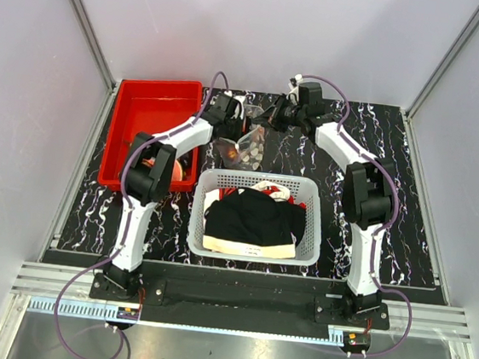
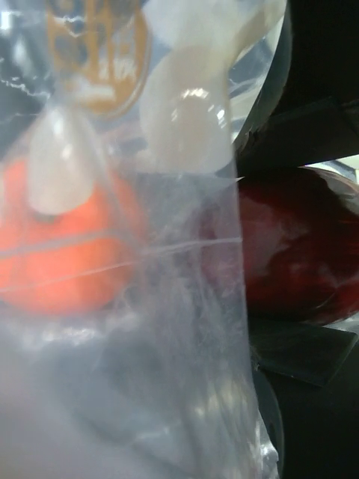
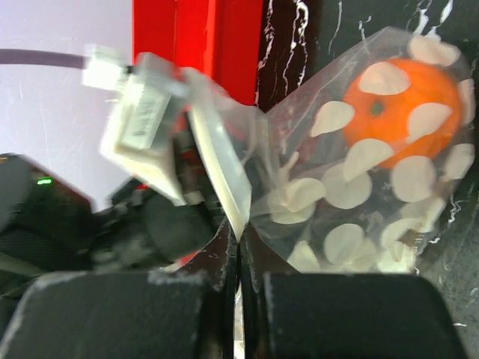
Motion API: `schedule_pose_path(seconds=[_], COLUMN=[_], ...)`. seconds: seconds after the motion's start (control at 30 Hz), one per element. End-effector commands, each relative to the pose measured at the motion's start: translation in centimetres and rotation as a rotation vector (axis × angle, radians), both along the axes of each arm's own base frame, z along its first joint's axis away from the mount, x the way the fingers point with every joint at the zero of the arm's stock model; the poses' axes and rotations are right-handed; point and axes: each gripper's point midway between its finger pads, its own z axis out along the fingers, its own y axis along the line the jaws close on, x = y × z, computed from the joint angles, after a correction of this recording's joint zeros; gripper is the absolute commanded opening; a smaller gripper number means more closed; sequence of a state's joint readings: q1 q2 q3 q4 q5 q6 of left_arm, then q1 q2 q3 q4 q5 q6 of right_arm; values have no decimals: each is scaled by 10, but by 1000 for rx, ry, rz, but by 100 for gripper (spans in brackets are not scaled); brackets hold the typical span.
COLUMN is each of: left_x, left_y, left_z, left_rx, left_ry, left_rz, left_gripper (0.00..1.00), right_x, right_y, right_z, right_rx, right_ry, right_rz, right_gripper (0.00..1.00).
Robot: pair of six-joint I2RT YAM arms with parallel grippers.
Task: Open the zip-top bag and remove the fake food
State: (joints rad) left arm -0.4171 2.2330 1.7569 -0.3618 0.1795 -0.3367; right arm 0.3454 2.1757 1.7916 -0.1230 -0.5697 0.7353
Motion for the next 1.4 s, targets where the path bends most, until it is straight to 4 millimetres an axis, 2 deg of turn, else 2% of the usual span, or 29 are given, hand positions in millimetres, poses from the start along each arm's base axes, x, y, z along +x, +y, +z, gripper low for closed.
schedule_pose_path(seconds=[0.0, 0.07, 0.13, 0.17, 0.2, 0.23, 0.3, 0.33, 0.43, 0.47, 0.53, 0.63, 0.7, 0.83, 0.87, 0.9, 0.93, 0.97, 1.03, 1.1, 1.13, 1.2, 1.23, 1.3, 1.33, 1.37], left_x=[13, 11, 6, 3, -1, -7, -11, -16, -18, -16, -22, -26, -21, -10, -13, -11, -8, -7, -5, -4, -5, -11, -16, -30, -38, -51], left_y=[4, 6, 5, 3, -3, -7, -10, -12, -13, -16, -18, -28, -26, -24, -26, -22, -22, -23, -22, -26, -27, -32, -33, -37, -37, -38], left_z=[106, 134, 144, 159, 166, 160, 173, 168, 177, 186, 193, 215, 231, 249, 257, 256, 269, 266, 276, 278, 290, 294, 306, 308, 320, 327], left_rx=[-40, -41, -32, -45, -69, -63, -72, -68, -102, -121, -154, -258, -315, -535, -591, -653, -710, -747, -842, -907, -946, -999, -1031, -1085, -1125, -1176], left_ry=[-222, -282, -315, -354, -368, -372, -423, -420, -468, -513, -543, -576, -564, -454, -449, -411, -447, -424, -400, -357, -398, -386, -431, -409, -463, -423], left_rz=[-6, -11, -34, -44, -81, -109, -125, -134, -131, -138, -166, -190, -161, -75, -97, -62, -65, -64, -49, -44, -73, -118, -156, -233, -289, -343], left_gripper=[0, 0, 0, 0, 0, 0, 0, 0, 0, 0, 0, 0, 0, 0, 0, 0, 0, 0, 0, 0, 0, 0, 0, 0, 0, 0], right_x=[-2, -4, -5, -5, -5, -5, -4, -5, -8, -8, -10, -12, -14, -18, -19, -20, -23, -24, -26, -28, -28, -26, -25, -20, -19, -14], right_y=[-7, -8, -8, -9, -9, -9, -9, -9, -12, -12, -13, -15, -17, -21, -21, -21, -20, -21, -20, -20, -20, -20, -21, -24, -25, -29], right_z=[47, 46, 45, 47, 48, 49, 55, 57, 58, 58, 58, 59, 54, 50, 48, 45, 44, 41, 41, 41, 42, 46, 45, 47, 48, 50], right_rx=[17, 13, 11, 12, 13, 13, 13, 13, -3, -6, -12, -28, -45, -71, -73, -74, -72, -74, -73, -72, -73, -73, -75, -85, -89, -91], right_ry=[-122, -122, -119, -122, -125, -127, -141, -146, -152, -153, -155, -165, -169, -183, -178, -172, -168, -160, -161, -160, -163, -172, -168, -171, -166, -173], right_rz=[2, 0, -1, -3, -3, -4, -2, 0, -1, -5, -2, 4, 8, 12, 14, 17, 26, 26, 31, 32, 34, 25, 17, -8, -16, -28], right_gripper=[0, 0, 0, 0, 0, 0, 0, 0, 0, 0, 0, 0, 0, 0, 0, 0, 0, 0, 0, 0, 0, 0, 0, 0, 0, 0])
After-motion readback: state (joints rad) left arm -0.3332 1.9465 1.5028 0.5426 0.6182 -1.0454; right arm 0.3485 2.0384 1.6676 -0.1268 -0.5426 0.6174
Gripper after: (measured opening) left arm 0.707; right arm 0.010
